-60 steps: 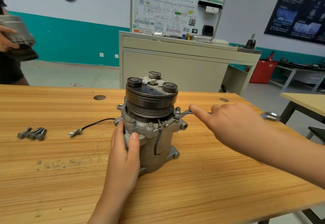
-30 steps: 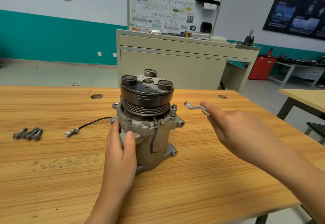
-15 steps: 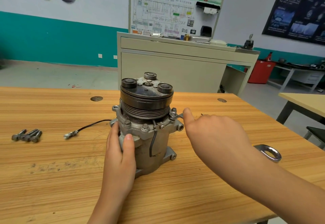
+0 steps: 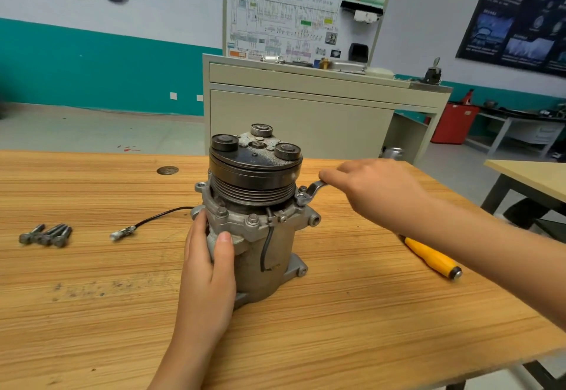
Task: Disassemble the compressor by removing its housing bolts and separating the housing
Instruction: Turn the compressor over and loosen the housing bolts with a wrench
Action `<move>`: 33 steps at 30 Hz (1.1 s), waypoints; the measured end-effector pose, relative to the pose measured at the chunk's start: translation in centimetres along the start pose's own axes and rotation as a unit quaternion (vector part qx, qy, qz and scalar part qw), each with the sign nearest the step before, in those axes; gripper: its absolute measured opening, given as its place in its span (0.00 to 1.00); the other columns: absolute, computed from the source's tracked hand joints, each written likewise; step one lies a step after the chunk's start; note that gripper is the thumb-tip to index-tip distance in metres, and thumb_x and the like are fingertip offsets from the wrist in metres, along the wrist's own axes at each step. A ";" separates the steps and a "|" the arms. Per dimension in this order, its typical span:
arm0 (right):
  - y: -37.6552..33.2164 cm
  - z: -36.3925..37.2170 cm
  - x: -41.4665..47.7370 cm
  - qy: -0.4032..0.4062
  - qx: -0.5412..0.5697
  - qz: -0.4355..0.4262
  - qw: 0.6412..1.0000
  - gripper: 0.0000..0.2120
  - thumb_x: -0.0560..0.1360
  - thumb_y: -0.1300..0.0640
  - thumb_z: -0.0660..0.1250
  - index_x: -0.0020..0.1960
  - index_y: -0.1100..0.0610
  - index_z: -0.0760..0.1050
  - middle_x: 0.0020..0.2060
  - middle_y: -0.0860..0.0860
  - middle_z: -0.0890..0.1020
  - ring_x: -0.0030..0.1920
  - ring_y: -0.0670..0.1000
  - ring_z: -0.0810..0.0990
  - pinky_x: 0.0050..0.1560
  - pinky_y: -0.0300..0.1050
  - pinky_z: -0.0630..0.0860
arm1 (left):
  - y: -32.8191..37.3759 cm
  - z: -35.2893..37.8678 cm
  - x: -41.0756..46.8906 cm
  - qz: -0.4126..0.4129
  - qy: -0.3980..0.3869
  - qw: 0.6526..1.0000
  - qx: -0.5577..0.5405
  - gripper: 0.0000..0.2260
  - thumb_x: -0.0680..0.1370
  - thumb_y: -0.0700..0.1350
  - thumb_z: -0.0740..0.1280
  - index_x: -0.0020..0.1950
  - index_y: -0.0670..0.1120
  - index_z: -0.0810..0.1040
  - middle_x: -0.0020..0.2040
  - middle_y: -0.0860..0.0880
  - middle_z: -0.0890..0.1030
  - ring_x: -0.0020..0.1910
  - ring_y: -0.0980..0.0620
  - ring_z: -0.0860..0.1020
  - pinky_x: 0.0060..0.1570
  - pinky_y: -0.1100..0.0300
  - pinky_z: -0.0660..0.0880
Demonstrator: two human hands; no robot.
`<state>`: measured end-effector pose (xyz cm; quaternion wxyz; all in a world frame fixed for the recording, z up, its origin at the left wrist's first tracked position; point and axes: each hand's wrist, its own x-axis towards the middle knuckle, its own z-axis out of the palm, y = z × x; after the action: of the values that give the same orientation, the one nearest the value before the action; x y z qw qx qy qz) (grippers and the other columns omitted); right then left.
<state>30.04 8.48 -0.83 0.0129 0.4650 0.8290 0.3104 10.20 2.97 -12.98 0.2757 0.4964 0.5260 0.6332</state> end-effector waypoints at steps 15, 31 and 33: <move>-1.4 -1.2 -4.3 0.097 0.198 0.118 0.968 0.22 0.77 0.46 0.44 0.67 0.53 0.61 0.25 0.46 0.69 0.24 0.51 0.68 0.24 0.44 0.61 | -0.2 0.0 0.1 0.003 0.001 1.000 0.013 0.32 0.73 0.61 0.52 0.76 0.54 0.57 0.72 0.61 0.61 0.69 0.66 0.57 0.65 0.67 0.55; -5.2 -4.1 -3.6 -0.127 -0.029 0.058 0.990 0.34 0.74 0.69 0.54 0.75 0.60 0.42 0.26 0.50 0.61 0.23 0.50 0.58 0.21 0.43 0.54 | -0.3 0.2 0.0 0.006 0.006 1.000 0.002 0.31 0.72 0.59 0.52 0.75 0.52 0.58 0.73 0.58 0.62 0.70 0.65 0.58 0.63 0.71 0.55; -5.2 -4.0 -3.5 -0.134 -0.041 0.051 0.989 0.33 0.74 0.68 0.53 0.75 0.61 0.42 0.26 0.50 0.61 0.23 0.50 0.59 0.21 0.42 0.55 | -0.4 0.2 0.0 0.008 0.006 1.000 0.004 0.31 0.73 0.60 0.52 0.76 0.51 0.58 0.73 0.58 0.62 0.70 0.64 0.58 0.62 0.73 0.54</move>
<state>26.82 1.83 -1.28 0.1274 0.5431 0.7817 0.2789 10.27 3.17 -13.31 0.2653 0.4980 0.5260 0.6363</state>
